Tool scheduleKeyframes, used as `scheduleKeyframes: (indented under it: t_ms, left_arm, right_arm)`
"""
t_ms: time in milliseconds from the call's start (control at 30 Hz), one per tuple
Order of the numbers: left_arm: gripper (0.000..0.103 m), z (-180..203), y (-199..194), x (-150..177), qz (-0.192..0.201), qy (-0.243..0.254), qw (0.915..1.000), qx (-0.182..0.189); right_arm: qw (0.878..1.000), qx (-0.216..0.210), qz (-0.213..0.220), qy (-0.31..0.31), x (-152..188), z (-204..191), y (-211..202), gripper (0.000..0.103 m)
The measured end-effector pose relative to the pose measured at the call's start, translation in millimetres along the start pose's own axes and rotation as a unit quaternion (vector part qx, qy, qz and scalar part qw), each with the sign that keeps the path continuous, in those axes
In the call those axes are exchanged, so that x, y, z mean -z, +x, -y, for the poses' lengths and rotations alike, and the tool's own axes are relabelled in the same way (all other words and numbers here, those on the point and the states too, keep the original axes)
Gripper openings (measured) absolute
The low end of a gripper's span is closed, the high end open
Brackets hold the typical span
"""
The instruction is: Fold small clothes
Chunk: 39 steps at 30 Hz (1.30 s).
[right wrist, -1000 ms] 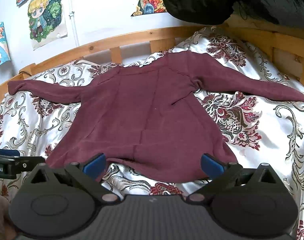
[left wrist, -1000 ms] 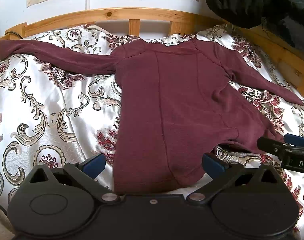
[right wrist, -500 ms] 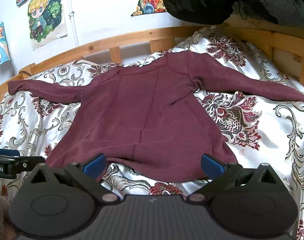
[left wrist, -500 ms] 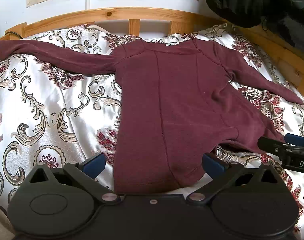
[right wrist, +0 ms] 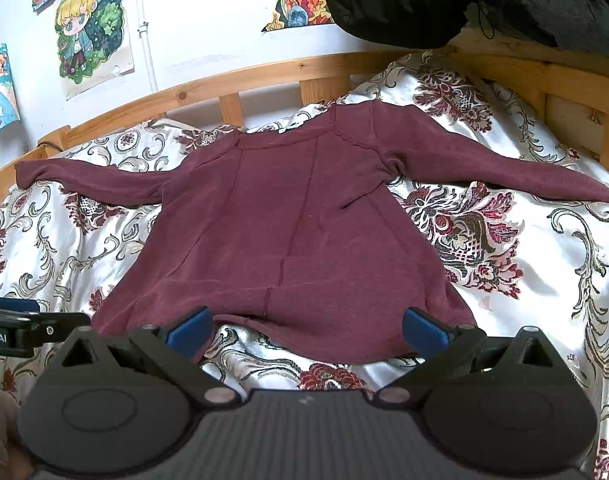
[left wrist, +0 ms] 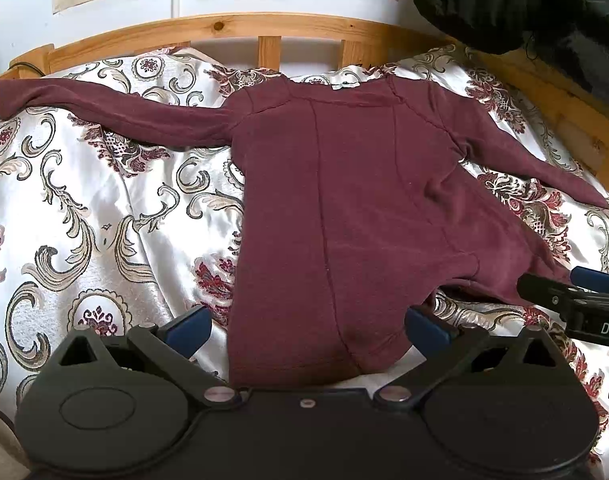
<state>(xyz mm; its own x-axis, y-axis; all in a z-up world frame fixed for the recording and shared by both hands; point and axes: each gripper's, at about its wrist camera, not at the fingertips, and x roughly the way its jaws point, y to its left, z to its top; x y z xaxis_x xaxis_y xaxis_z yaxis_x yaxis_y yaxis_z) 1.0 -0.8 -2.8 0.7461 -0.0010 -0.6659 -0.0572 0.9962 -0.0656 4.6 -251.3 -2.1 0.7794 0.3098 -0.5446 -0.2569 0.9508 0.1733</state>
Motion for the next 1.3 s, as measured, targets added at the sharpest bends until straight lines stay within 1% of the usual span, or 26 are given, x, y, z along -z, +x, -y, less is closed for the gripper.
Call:
scheduleKeyframes:
  t_ms: [267, 500, 667, 867, 1000, 1067, 1167, 1300]
  left_arm:
    - [0.102, -2.1, 0.9, 1.4, -0.001, 0.0, 1.0, 0.0]
    - [0.102, -4.1, 4.2, 3.9, -0.006, 0.0, 1.0, -0.001]
    - [0.102, -6.6, 9.6, 0.6, -0.018, -0.002, 0.9998, -0.005]
    - [0.102, -13.3, 13.5, -11.8, -0.022, -0.015, 0.9996, -0.003]
    - [0.102, -11.2, 19.4, -31.3, -0.02, 0.002, 0.9997, -0.01]
    - [0.102, -12.4, 18.4, -43.7, -0.004, -0.006, 0.9998, -0.021]
    - [0.102, -14.4, 21.5, -64.7, 0.014, -0.011, 0.9996, -0.022]
    - [0.102, -11.4, 39.8, -98.6, 0.013, -0.005, 0.9994, -0.031]
  right_arm:
    - [1.0, 0.001, -0.001, 0.0, 0.2, -0.1, 0.6, 0.103]
    - [1.0, 0.013, -0.014, -0.004, 2.9, 1.3, 5.1, 0.103]
    - [0.999, 0.034, -0.033, -0.005, -4.1, 4.8, 11.8, 0.103]
    - [0.995, 0.093, -0.044, -0.011, -21.5, 15.4, 17.3, 0.103]
    - [0.992, 0.112, -0.049, -0.019, -34.7, 23.9, 20.3, 0.103]
    - [0.992, 0.113, -0.054, -0.027, -40.4, 26.2, 21.7, 0.103]
    - [0.992, 0.111, -0.053, -0.038, -48.4, 30.3, 24.1, 0.103]
    - [0.989, 0.126, -0.056, -0.046, -55.3, 46.4, 25.5, 0.103]
